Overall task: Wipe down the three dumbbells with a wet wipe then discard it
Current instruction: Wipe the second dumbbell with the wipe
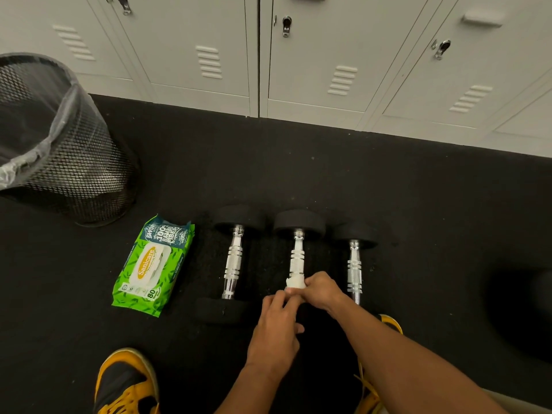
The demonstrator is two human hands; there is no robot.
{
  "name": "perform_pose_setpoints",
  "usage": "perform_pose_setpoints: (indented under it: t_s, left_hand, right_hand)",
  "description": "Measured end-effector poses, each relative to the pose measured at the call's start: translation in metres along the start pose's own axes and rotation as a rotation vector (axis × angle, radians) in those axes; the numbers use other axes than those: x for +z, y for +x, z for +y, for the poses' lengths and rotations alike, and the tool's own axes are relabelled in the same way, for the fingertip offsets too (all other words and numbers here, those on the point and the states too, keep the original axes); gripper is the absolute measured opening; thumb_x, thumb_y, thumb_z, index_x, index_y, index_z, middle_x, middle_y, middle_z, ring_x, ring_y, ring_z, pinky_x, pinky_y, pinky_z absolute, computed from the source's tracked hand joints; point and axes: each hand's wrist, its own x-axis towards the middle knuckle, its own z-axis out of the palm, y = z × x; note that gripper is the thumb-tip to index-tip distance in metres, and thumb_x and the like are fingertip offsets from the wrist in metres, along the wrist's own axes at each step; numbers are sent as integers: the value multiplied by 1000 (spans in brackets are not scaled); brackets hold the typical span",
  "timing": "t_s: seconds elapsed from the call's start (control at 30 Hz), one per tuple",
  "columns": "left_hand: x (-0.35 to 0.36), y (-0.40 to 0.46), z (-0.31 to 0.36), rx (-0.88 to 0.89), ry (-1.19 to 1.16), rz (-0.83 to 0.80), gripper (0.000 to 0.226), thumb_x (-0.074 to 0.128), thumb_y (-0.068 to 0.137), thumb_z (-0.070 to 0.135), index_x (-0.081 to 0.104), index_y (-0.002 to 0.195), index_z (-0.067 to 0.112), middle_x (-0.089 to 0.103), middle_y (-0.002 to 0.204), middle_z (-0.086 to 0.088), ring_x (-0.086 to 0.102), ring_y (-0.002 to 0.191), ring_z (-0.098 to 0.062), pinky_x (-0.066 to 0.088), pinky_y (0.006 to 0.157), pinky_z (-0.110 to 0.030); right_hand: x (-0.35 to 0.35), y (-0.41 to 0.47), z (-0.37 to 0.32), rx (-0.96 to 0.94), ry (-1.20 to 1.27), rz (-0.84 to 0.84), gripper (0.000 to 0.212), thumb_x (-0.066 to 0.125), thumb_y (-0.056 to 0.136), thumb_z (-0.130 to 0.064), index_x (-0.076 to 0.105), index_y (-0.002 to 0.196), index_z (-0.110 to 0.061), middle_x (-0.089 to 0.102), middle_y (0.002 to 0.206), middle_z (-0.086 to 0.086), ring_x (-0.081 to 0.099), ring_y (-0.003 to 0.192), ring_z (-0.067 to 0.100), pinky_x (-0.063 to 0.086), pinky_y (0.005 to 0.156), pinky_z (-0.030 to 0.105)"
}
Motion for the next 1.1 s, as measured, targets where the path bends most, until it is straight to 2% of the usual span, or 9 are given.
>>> perform_pose_setpoints:
  t_s: [0.23, 0.33, 0.43, 0.53, 0.67, 0.77, 0.83, 0.9, 1.1]
  left_hand:
    - [1, -1, 0, 7, 1, 10, 52, 61, 93, 21, 40, 140, 34, 35, 135, 13, 28, 126, -5, 29, 97, -15]
    - [2, 0, 0, 3, 6, 11, 51, 61, 94, 23, 41, 140, 32, 34, 135, 12, 28, 127, -6, 29, 96, -14]
    - [1, 0, -1, -2, 2, 4, 52, 62, 93, 22, 42, 141, 31, 35, 136, 12, 28, 128, -6, 32, 97, -15]
    - [0, 1, 0, -8, 8, -11, 53, 62, 93, 22, 40, 141, 31, 34, 137, 11, 27, 129, -7, 33, 98, -17]
    - [-1, 2, 0, -18, 18, -26, 54, 62, 93, 23, 39, 142, 32, 32, 138, 11, 27, 129, -7, 31, 97, -17]
    - [-1, 1, -1, -14, 26, -29, 54, 62, 93, 22, 39, 141, 31, 33, 137, 11, 27, 128, -7, 30, 94, -15]
    - [0, 2, -1, -11, 34, -25, 54, 63, 93, 23, 40, 141, 31, 33, 136, 10, 28, 128, -7, 31, 94, -16]
    - [1, 3, 0, -16, 36, -25, 54, 63, 93, 23, 40, 140, 31, 32, 136, 11, 28, 128, -7, 31, 93, -16]
    - [1, 1, 0, -14, 42, -23, 53, 63, 92, 23, 41, 139, 32, 31, 136, 11, 28, 127, -7, 34, 93, -17]
  right_hand:
    - [-3, 3, 10, -9, 96, 20, 27, 77, 82, -37, 76, 92, -12, 75, 85, 0, 70, 85, 13, 55, 84, 34]
    - [-8, 5, 11, -5, 239, 135, 24, 70, 90, -31, 76, 98, -8, 76, 89, 4, 72, 88, 19, 56, 90, 42]
    - [-18, 6, -5, -29, 333, 327, 23, 62, 96, -25, 73, 95, -5, 71, 86, 5, 67, 84, 19, 55, 75, 34]
    - [-29, 0, -32, -134, 193, 531, 24, 58, 98, -25, 65, 80, -11, 60, 73, 3, 54, 69, 11, 34, 54, 18]
    - [-26, 1, -49, -246, 72, 579, 31, 56, 99, -25, 53, 69, -18, 56, 73, 1, 44, 59, 2, 30, 45, 9]
    - [-12, 2, -40, -372, -139, 546, 15, 60, 97, -22, 68, 87, -13, 63, 95, 5, 57, 75, 6, 39, 62, 9]
    - [-6, 0, -36, -423, -209, 516, 25, 61, 96, -17, 69, 118, -7, 62, 122, 9, 62, 107, 18, 49, 88, 21]
    - [-5, -5, -35, -447, -274, 474, 34, 59, 97, -14, 62, 130, -7, 54, 139, 11, 54, 125, 24, 45, 104, 29]
    - [-9, -10, -21, -387, -405, 334, 34, 49, 98, -13, 60, 131, -15, 63, 123, 6, 63, 103, 19, 51, 90, 26]
